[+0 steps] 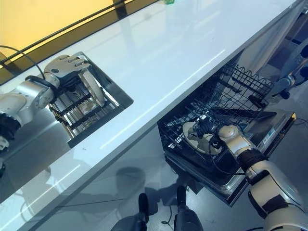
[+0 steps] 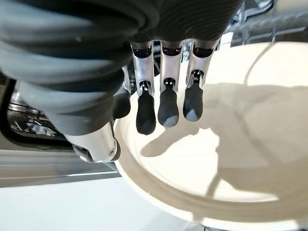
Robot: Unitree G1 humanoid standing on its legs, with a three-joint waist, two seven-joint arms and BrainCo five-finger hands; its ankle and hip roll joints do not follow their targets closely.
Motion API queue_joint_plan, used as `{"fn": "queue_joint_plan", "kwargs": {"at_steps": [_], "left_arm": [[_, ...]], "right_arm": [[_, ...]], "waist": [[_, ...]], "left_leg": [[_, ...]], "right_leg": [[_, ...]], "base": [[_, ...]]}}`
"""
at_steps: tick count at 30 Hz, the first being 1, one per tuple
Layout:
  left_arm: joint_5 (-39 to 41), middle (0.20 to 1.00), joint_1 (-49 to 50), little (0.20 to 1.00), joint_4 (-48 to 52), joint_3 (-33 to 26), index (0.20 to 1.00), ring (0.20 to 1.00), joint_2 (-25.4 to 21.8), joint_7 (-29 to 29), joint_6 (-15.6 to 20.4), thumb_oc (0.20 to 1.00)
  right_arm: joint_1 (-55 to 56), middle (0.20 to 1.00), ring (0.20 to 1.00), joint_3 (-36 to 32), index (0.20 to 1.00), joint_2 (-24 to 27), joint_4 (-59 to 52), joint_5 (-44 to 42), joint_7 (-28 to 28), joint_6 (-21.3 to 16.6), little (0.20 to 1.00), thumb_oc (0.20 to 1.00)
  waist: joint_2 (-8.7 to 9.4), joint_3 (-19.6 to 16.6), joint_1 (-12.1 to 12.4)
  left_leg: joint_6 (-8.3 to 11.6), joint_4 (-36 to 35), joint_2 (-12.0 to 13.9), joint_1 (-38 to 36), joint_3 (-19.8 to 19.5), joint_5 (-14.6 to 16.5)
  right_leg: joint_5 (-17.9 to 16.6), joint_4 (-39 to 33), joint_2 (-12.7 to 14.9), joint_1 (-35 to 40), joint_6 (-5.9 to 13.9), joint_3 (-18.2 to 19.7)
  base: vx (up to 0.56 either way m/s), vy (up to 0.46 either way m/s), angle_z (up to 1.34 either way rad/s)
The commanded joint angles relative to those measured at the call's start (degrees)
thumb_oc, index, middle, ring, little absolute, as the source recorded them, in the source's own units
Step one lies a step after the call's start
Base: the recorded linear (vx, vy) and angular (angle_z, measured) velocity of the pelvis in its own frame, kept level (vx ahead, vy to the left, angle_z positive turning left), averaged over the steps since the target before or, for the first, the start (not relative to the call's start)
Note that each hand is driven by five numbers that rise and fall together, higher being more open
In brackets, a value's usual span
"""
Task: Pick up plates and place into dishwasher.
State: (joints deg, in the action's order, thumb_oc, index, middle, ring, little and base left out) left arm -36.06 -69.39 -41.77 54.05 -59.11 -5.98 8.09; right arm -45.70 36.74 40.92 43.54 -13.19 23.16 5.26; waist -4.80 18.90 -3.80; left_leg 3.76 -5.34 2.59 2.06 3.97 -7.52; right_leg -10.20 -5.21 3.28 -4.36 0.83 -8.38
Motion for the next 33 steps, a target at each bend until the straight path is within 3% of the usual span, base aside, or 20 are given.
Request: {"fn": "queue_joint_plan", "kwargs": {"at_steps": [1, 4, 5, 6, 7, 11, 12, 13, 14, 21, 33], "left_arm": [[-1.82, 1.0, -11.09, 1.0, -3.96, 2.08, 1.0, 1.0, 0.47, -0.16, -1.45, 1.0], [-2.39, 1.0, -12.43, 1.0, -4.66, 3.09, 1.0, 1.0, 1.06, 0.99, -1.38, 1.0], [-2.22, 1.0, -12.77, 1.0, -4.56, 3.34, 1.0, 1.0, 1.21, 1.23, -1.63, 1.0], [-2.37, 1.0, -12.98, 1.0, -4.64, 3.47, 1.0, 1.0, 1.56, 1.47, -1.81, 1.0], [-2.4, 1.0, -13.17, 1.0, -4.53, 3.57, 1.0, 1.0, 1.79, 1.77, -1.93, 1.0], [-2.97, 1.0, -12.88, 1.0, -3.89, 3.07, 1.0, 1.0, 1.58, 1.98, -2.11, 1.0], [-3.14, 0.846, -12.94, 0.846, -3.85, 3.0, 0.846, 0.846, 1.46, 2.32, -2.07, 0.846], [-3.0, 0.476, -12.9, 0.476, -3.75, 2.92, 0.476, 0.476, 1.31, 2.59, -2.19, 0.476], [-2.91, 0.2, -12.69, 0.2, -3.67, 2.75, 0.2, 0.2, 1.2, 2.7, -2.25, 0.2], [-3.09, 0.2, -9.65, 0.2, -1.56, 0.5, 0.2, 0.2, -1.54, 2.28, -2.76, 0.2], [-1.38, 0.2, -2.56, 0.2, 1.73, -5.78, 0.2, 0.2, -5.67, -0.1, -2.07, 0.2]], "right_arm": [[-9.47, 0.2, 0.2, 1.76, 0.2, 0.72, 2.99, -0.28, -0.98, -0.53, 0.2, 0.2], [-11.38, 0.2, 0.2, 2.38, 0.2, 0.5, 4.76, -0.54, -1.07, -0.08, 0.2, 0.2], [-11.74, 0.247, 0.247, 2.44, 0.247, 0.41, 5.07, -0.47, -1.3, 0.03, 0.247, 0.247], [-12.21, 0.865, 0.865, 2.55, 0.865, 0.37, 5.42, -0.63, -2.47, 0.13, 0.865, 0.865], [-12.73, 1.0, 1.0, 2.46, 1.0, 0.47, 5.55, -1.48, -4.18, -0.06, 1.0, 1.0], [-12.63, 1.0, 1.0, 1.28, 1.0, 1.02, 2.36, -3.05, -5.85, -1.21, 1.0, 1.0], [-12.44, 1.0, 1.0, 1.12, 1.0, 1.5, 0.58, -3.46, -6.55, -1.17, 1.0, 1.0], [-12.23, 1.0, 1.0, 0.97, 1.0, 1.97, -0.88, -3.58, -7.13, -1.2, 1.0, 1.0], [-12.02, 1.0, 1.0, 0.84, 1.0, 2.34, -1.98, -3.97, -7.61, -1.47, 1.0, 1.0], [-6.7, 1.0, 1.0, -3.25, 1.0, 6.22, -13.67, -6.59, -12.05, -2.98, 1.0, 1.0], [5.85, 1.0, 1.0, -15.23, 1.0, 10.13, -28.27, -5.09, -13.95, -7.12, 1.0, 1.0]], "waist": [[1.25, 2.55, 0.68], [1.14, 2.9, 0.79], [1.11, 2.99, 0.78], [1.08, 3.12, 0.8], [1.05, 3.27, 0.79], [1.19, 3.74, 0.49], [1.23, 3.8, 0.29], [1.3, 3.87, 0.11], [1.35, 3.92, -0.01], [1.83, 3.7, -1.29], [2.29, 1.55, -3.23]], "left_leg": [[-0.19, 0.34, -3.54, 0.81, -0.43, 4.78], [-0.21, 0.34, -3.61, 1.07, -0.43, 4.71], [-0.23, 0.34, -3.62, 1.09, -0.42, 4.69], [-0.22, 0.34, -3.61, 1.12, -0.38, 4.66], [-0.2, 0.34, -3.62, 1.1, -0.39, 4.63], [-0.21, 0.34, -3.6, 1.15, -0.14, 4.66], [-0.19, 0.34, -3.61, 1.24, -0.06, 4.65], [-0.22, 0.34, -3.66, 1.28, -0.07, 4.66], [-0.25, 0.34, -3.69, 1.27, -0.07, 4.71], [-0.21, 0.34, -3.54, 0.7, 0.45, 5.01], [-0.49, 0.34, -3.27, -1.7, 1.34, 5.9]], "right_leg": [[4.52, 0.6, 3.0, 0.15, 4.97, -0.45], [4.4, 0.62, 2.98, -0.14, 4.9, -0.54], [4.39, 0.64, 2.97, -0.21, 4.87, -0.52], [4.38, 0.69, 3.0, -0.27, 4.84, -0.56], [4.36, 0.7, 2.98, -0.24, 4.81, -0.57], [4.29, 0.77, 2.98, -0.41, 4.79, -0.59], [4.25, 0.82, 2.95, -0.57, 4.8, -0.6], [4.26, 0.86, 2.9, -0.66, 4.78, -0.52], [4.26, 0.86, 2.85, -0.7, 4.78, -0.43], [4.34, 0.96, 2.68, -0.42, 4.92, -0.12], [5.13, 1.05, 2.1, 1.71, 4.99, 0.4]], "base": [[-0.02, 0.01, 0.04], [-0.02, 0.011, 0.05], [0.0, 0.0, 0.0], [0.0, 0.0, 0.0], [0.0, 0.0, 0.0], [0.0, 0.0, 0.0], [0.0, 0.0, 0.0], [0.0, 0.0, 0.0], [0.0, 0.0, 0.0], [0.0, 0.004, -0.02], [0.01, 0.002, -0.01]]}}
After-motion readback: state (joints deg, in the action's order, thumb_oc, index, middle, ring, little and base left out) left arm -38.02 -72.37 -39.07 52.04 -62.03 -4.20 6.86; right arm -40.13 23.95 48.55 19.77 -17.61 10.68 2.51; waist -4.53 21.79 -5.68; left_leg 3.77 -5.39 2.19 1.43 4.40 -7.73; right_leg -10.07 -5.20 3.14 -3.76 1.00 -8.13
